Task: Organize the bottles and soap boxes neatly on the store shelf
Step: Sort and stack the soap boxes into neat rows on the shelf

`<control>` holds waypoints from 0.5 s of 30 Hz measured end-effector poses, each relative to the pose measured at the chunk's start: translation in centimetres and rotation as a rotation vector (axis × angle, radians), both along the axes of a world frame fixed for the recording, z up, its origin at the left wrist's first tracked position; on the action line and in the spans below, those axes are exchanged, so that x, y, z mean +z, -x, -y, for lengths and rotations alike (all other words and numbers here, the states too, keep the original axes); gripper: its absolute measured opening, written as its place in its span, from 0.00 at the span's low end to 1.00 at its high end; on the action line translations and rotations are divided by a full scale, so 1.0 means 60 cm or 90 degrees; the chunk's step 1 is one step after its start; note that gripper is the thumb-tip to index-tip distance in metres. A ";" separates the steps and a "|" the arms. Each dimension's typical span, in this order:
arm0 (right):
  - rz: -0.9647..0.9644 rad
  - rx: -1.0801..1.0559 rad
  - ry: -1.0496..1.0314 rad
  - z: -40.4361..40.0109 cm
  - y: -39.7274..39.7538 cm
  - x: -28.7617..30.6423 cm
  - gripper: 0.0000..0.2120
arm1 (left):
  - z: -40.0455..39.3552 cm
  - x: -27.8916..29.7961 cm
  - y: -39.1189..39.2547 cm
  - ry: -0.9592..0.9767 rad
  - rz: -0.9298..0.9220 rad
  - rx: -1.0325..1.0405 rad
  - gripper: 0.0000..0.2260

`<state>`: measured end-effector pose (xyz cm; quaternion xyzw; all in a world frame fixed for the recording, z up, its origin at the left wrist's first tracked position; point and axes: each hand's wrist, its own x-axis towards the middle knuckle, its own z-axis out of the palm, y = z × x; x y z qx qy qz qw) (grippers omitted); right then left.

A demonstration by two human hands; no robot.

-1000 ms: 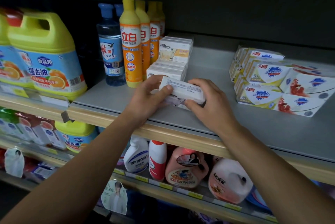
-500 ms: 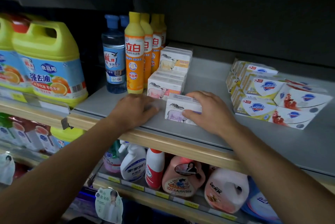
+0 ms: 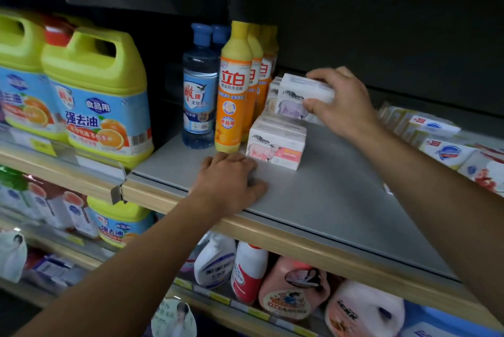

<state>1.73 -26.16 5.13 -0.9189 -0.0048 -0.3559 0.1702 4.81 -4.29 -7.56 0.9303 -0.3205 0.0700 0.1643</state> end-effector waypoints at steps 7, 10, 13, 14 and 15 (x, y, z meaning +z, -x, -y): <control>-0.048 -0.067 0.108 0.004 -0.108 -0.034 0.22 | 0.001 0.000 -0.004 0.002 -0.009 -0.009 0.27; -0.041 -0.124 0.150 0.005 -0.121 -0.063 0.22 | 0.001 -0.002 -0.004 0.012 -0.011 -0.012 0.27; -0.027 -0.130 0.157 0.007 -0.123 -0.070 0.22 | 0.002 -0.002 -0.003 0.012 0.000 -0.009 0.26; -0.036 -0.135 0.169 0.007 -0.121 -0.067 0.22 | 0.002 -0.001 -0.002 0.011 0.003 -0.008 0.26; -0.034 -0.138 0.179 0.006 -0.116 -0.065 0.22 | 0.003 -0.001 -0.001 0.010 0.005 -0.008 0.26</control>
